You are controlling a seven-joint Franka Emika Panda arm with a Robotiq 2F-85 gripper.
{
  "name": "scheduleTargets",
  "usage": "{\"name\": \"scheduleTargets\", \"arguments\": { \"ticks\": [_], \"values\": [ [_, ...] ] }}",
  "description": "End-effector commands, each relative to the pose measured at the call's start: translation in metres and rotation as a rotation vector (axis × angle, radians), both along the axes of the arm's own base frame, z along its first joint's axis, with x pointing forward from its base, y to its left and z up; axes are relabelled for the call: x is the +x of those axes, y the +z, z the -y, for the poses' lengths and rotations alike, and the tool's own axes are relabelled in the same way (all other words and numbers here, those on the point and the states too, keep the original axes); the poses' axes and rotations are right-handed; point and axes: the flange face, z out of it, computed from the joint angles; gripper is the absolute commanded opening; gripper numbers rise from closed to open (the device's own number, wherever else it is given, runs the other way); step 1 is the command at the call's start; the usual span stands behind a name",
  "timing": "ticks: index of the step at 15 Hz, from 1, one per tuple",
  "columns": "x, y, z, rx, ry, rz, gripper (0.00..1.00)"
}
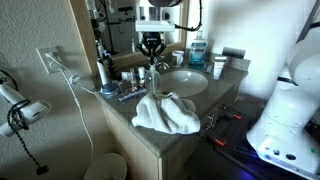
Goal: Press the top of the liquid soap bottle
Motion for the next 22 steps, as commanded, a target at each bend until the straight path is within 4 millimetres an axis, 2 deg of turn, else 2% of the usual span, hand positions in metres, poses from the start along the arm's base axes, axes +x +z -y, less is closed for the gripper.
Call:
{"name": "scheduleTargets", "arguments": {
  "ticks": [1, 22],
  "values": [
    [0.001, -0.019, 0.001, 0.004, -0.001, -0.056, 0.05],
    [0.016, 0.038, 0.002, 0.015, 0.011, 0.022, 0.05]
  ]
}}
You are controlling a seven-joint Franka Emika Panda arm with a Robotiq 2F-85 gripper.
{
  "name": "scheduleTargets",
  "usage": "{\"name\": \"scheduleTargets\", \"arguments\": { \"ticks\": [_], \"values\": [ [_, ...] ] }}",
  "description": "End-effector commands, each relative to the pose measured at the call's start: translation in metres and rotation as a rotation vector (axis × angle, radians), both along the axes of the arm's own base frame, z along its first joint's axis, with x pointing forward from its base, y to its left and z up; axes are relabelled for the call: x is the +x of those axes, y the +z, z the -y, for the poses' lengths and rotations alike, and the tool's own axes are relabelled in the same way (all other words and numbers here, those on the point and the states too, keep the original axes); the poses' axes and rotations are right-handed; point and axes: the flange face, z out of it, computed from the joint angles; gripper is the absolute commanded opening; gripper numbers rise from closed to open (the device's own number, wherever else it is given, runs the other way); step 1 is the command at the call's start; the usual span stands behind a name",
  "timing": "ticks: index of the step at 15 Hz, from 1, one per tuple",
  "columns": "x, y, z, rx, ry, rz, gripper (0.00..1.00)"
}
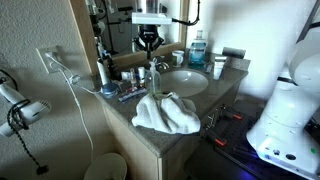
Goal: Press the top of the liquid soap bottle
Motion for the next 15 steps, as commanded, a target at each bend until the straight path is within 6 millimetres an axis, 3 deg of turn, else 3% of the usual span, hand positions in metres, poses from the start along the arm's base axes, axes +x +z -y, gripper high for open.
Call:
{"name": "scheduleTargets", "arguments": {
  "ticks": [1, 7, 15],
  "values": [
    [0.004, 0.016, 0.004, 0.006, 0.004, -0.001, 0.05],
    [0.006, 0.049, 0.011, -0.001, -0.026, 0.031, 0.05],
    [-0.006, 0.122, 0.014, -0.023, -0.073, 0.022, 0.04]
  ]
}}
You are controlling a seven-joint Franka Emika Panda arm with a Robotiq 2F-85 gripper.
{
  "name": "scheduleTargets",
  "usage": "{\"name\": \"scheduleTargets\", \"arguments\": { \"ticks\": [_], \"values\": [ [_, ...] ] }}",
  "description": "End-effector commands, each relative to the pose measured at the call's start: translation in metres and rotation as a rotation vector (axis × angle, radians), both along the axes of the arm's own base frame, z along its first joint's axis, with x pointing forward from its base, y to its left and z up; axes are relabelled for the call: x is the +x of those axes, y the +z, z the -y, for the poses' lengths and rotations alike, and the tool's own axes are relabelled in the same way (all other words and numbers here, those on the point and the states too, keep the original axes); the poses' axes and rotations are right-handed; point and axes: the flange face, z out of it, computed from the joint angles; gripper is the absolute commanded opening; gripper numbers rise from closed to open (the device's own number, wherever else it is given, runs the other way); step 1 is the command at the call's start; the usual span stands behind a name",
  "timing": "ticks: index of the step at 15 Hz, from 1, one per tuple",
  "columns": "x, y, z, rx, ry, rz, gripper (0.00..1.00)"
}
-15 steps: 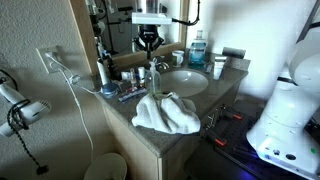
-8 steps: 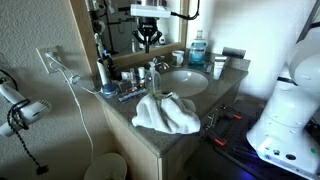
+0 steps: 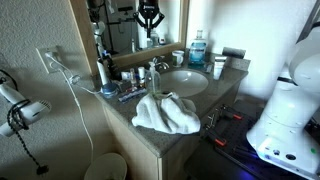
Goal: Press the top of the liquid soap bottle
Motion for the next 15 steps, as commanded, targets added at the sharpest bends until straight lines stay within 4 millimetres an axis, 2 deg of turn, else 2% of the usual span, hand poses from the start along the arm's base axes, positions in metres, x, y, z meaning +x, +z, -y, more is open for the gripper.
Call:
{"name": "scheduleTargets", "arguments": {
  "ticks": [1, 4, 5, 6, 8, 15],
  "values": [
    [-0.008, 0.038, 0.003, -0.019, -0.042, -0.005, 0.04],
    [-0.012, 0.057, 0.005, -0.007, -0.076, 0.0, 0.05],
    [-0.012, 0.062, 0.006, -0.005, -0.095, -0.006, 0.3],
    [-0.012, 0.064, 0.007, -0.004, -0.102, -0.008, 0.31],
    [-0.011, 0.068, 0.01, 0.002, -0.132, -0.009, 0.41],
    [-0.01, 0.066, 0.012, 0.0, -0.161, -0.019, 0.93]
  ]
}}
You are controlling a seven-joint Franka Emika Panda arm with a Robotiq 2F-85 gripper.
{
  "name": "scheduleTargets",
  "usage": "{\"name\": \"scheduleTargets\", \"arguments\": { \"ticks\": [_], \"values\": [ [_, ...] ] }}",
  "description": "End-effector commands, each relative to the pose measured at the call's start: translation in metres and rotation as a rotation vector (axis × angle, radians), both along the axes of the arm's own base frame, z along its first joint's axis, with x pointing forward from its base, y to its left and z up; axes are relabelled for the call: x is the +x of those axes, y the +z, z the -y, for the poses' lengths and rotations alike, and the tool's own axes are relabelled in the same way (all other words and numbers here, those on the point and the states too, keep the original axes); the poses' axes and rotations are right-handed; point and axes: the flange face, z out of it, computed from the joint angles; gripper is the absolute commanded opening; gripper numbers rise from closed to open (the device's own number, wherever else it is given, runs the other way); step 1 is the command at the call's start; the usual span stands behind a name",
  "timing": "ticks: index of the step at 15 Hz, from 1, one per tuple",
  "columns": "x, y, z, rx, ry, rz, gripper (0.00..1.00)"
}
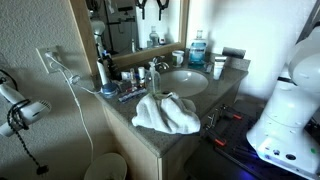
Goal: Press the top of the liquid soap bottle
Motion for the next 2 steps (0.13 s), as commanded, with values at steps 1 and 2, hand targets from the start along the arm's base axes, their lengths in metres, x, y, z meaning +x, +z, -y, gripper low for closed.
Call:
{"name": "scheduleTargets", "arguments": {
  "ticks": [1, 2],
  "values": [
    [0.0, 0.0045, 0.0019, 0.0, -0.031, -0.02, 0.99],
    [-0.0003, 0.0044, 0.0021, -0.004, -0.034, -0.017, 1.0]
  ]
}}
